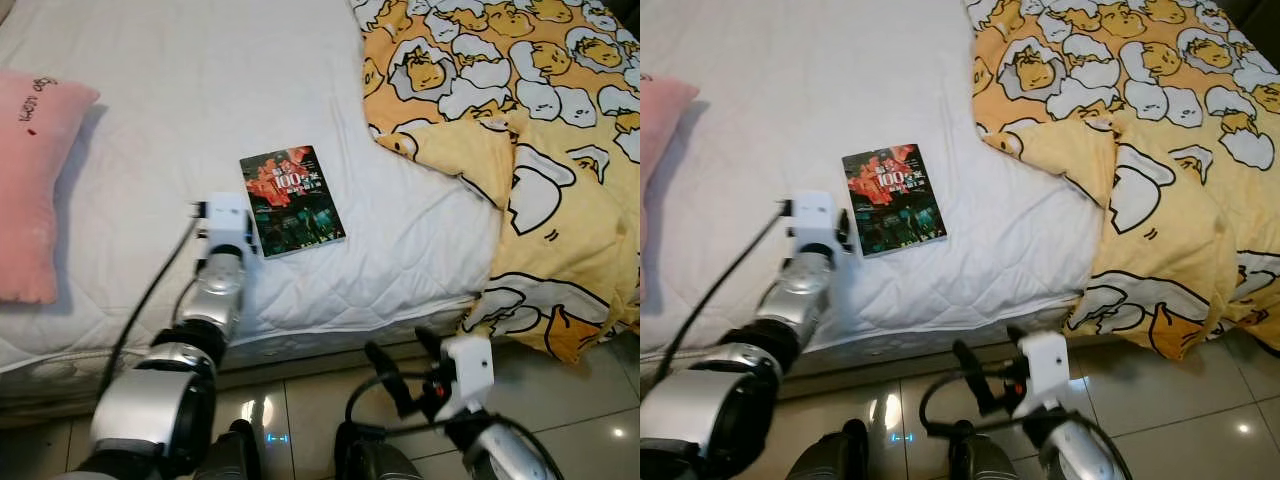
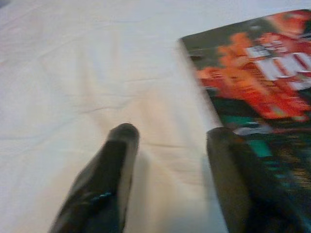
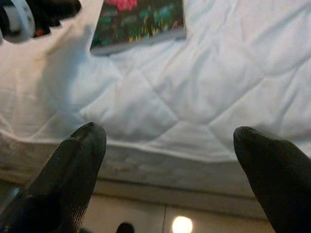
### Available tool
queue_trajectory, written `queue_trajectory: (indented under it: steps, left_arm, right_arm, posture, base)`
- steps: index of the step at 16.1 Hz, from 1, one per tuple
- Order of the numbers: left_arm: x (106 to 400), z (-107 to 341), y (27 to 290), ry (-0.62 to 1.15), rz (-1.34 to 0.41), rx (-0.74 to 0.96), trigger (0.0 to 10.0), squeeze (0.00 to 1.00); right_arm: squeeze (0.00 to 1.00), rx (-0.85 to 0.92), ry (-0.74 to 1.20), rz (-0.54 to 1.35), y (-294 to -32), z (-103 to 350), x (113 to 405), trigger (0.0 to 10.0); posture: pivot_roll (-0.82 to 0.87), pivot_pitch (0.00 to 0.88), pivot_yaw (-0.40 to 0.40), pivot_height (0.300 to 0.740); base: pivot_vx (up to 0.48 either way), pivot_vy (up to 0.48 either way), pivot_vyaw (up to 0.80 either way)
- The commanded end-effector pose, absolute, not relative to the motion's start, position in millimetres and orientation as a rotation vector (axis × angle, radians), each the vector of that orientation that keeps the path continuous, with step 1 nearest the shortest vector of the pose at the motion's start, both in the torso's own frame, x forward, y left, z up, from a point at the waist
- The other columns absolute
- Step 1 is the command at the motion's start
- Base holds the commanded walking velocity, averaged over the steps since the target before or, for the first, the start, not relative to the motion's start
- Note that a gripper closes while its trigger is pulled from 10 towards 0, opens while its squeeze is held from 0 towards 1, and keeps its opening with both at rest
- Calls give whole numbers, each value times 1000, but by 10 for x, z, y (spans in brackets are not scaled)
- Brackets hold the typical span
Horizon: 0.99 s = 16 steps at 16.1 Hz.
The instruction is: Clean up the room
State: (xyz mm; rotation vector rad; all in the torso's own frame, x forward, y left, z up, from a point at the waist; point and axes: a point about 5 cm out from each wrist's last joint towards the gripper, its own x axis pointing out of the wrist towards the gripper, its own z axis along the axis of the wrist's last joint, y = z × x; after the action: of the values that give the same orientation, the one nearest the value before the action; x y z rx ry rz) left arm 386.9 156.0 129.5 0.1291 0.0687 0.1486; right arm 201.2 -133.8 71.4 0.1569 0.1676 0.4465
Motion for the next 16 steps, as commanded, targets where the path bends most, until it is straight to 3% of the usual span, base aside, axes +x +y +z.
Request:
queue_trajectory:
  steps: [1, 6, 9, 10, 16]
  left_arm:
    - [3829, 1167, 1480, 130, 129, 106, 10000, 1000]
    - [3858, 1294, 1224, 33, 5, 99, 10000, 1000]
    - [3816, 1155, 1106, 126, -45, 111, 10000, 1000]
    - [3791, 1082, 1112, 171, -34, 99, 10000, 0]
    - [3783, 1057, 1185, 195, 104, 17, 10000, 0]
  right_arm:
    - [0, 158, 179, 454, -1338, 722, 1965, 10000]
    - [0, 152, 202, 492, -1289, 716, 1865, 10000]
    - [0, 150, 213, 491, -1278, 704, 1821, 10000]
    - [0, 149, 218, 490, -1282, 705, 1807, 10000]
    - [0, 144, 252, 471, -1314, 677, 1692, 10000]
  posture:
    - [-105, 309, -79, 740]
    - [-114, 316, -79, 740]
    - [-130, 308, -74, 740]
    - [-136, 311, -75, 740]
    - [-169, 334, -73, 740]
  base:
    - [0, 0, 0]
    - [0, 0, 0]
    - [0, 0, 0]
    - [0, 0, 0]
    - [0, 0, 0]
